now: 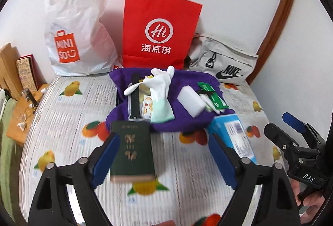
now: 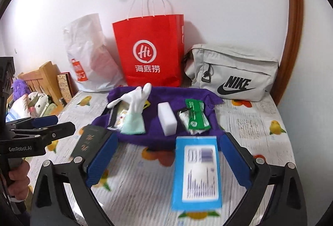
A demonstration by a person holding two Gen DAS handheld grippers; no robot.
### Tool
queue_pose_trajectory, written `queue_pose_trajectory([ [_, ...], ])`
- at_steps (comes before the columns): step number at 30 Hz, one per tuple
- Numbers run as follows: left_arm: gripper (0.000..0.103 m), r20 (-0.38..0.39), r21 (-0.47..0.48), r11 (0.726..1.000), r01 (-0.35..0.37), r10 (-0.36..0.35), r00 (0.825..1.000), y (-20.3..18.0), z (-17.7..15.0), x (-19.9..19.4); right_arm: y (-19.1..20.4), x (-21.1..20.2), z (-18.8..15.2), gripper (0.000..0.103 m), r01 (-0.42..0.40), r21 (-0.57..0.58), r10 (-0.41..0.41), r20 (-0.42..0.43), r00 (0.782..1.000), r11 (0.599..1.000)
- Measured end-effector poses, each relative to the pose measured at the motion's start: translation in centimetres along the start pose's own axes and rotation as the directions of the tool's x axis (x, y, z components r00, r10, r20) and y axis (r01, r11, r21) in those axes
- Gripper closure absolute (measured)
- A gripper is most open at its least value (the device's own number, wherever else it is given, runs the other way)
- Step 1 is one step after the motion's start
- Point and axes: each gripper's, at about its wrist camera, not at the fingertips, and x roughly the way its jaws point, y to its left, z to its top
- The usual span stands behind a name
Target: Organize soft objects
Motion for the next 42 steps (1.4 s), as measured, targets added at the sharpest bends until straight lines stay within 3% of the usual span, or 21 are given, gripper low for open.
queue_pose_trajectory([
  [9, 0.01, 0.06, 0.024, 0.998, -0.062, 0.06, 0.996, -1.4, -5.0, -6.6, 2.1, -7.3, -3.7, 0.001, 0.026, 0.033, -0.027, 0.042, 0.999, 0.999],
  [18, 0.01, 0.096, 0.02, 0.996, -0.084, 0.082, 0.992, -2.4, -8.1, -10.0, 3.1, -11.8, -6.7, 0.0, 0.081, 0.014, -0.081, 0.059, 0.995, 0.997],
  [22, 0.01, 0.097, 0.024, 0.993, -0.114, 0.111, 0.989, -2.9, -8.6, -10.6, 3.3, -12.8, -7.3, 0.0, 0.082, 0.017, -0.083, 0.075, 0.994, 0.996],
  [42, 0.01, 0.109, 0.024, 0.995, -0.095, 0.092, 0.99, -3.0, -9.6, -11.9, 3.4, -14.5, -8.5, 0.0, 0.087, 0.036, -0.09, 0.083, 0.993, 0.996],
])
